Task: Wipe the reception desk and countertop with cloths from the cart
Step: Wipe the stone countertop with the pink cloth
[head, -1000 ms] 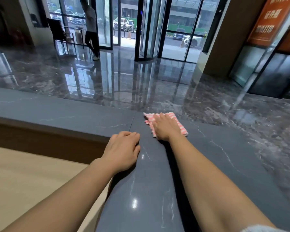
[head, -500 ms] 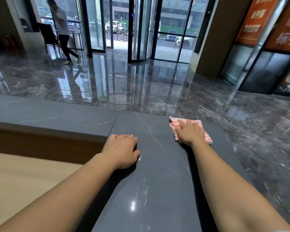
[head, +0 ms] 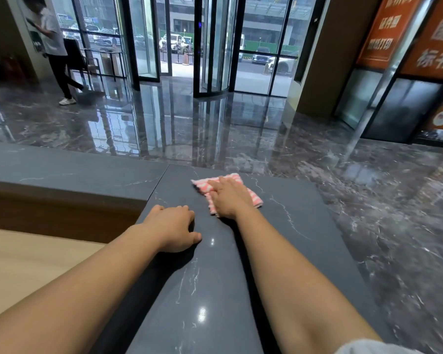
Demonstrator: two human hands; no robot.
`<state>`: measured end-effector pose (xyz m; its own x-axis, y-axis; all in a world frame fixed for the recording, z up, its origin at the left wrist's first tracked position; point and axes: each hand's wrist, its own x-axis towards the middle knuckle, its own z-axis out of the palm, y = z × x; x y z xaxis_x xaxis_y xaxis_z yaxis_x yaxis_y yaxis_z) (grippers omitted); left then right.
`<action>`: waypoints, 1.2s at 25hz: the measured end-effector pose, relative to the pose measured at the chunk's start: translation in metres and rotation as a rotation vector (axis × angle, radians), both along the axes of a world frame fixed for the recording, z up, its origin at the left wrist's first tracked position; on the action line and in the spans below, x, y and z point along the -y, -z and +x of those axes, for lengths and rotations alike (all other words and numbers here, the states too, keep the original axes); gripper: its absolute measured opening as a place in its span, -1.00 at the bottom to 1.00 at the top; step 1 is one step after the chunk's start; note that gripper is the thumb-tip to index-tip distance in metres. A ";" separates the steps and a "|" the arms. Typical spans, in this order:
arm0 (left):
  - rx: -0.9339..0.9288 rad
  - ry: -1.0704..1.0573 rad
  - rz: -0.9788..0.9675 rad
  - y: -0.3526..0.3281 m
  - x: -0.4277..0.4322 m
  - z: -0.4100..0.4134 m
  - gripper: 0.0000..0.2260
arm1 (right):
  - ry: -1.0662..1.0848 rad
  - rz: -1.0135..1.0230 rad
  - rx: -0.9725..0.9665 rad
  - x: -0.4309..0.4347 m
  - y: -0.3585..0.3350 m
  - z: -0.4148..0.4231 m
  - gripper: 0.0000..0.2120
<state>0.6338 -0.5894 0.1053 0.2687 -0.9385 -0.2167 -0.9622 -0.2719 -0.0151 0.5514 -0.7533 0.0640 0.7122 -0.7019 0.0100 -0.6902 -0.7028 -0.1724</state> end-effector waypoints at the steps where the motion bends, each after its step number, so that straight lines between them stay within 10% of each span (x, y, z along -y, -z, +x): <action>1: -0.007 -0.007 0.014 0.000 0.001 -0.001 -0.49 | 0.040 -0.016 0.007 0.018 0.001 -0.015 -0.56; 12: -0.037 -0.009 0.034 0.002 0.007 0.000 -0.41 | 0.518 -0.030 -0.040 0.089 0.006 -0.124 -0.54; 23: -0.070 -0.051 0.030 0.001 0.007 0.002 -0.58 | 0.187 0.021 0.017 -0.065 0.001 -0.005 -0.52; 30: -0.103 -0.079 0.038 -0.002 0.003 0.000 -0.51 | 0.262 -0.044 0.006 -0.033 0.001 -0.070 -0.56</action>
<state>0.6340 -0.5926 0.1070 0.3156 -0.9061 -0.2817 -0.9348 -0.3478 0.0713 0.4811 -0.7204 0.0635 0.5061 -0.8611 0.0484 -0.8486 -0.5071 -0.1506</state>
